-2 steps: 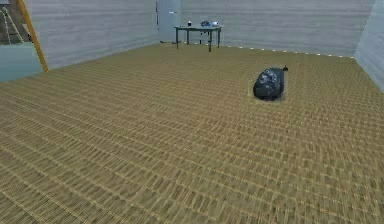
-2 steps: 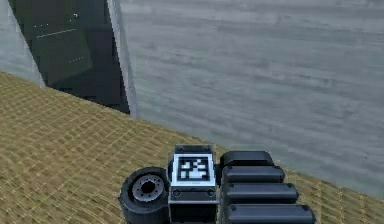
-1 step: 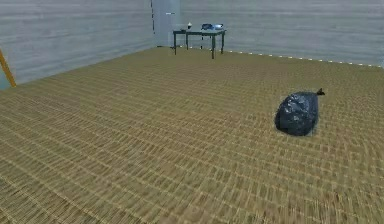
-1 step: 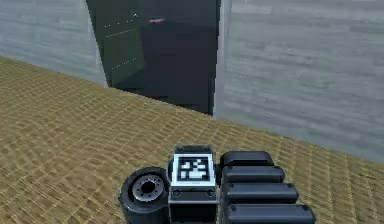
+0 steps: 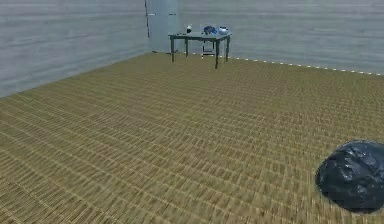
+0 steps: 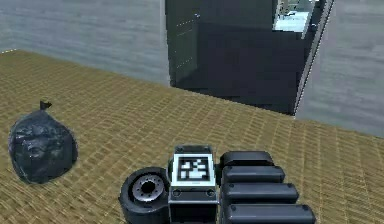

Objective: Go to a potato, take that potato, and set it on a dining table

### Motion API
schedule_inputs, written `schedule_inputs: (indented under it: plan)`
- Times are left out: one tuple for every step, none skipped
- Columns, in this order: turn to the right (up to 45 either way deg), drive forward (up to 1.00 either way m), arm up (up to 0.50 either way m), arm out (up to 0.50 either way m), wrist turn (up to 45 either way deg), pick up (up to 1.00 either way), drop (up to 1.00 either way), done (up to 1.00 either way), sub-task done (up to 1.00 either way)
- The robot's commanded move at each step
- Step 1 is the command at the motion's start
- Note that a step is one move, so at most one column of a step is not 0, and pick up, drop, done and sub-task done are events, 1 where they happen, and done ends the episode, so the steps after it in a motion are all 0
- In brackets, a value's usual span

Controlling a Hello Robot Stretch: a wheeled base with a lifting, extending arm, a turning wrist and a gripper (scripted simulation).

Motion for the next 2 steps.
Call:
schedule_inputs:
  plan:
    - [0.0,1.00,0.00,0.00,0.0,0.00,0.00,0.00,0.00]
    - [-3.0,0.00,0.00,0.00,0.0,0.00,0.00,0.00,0.00]
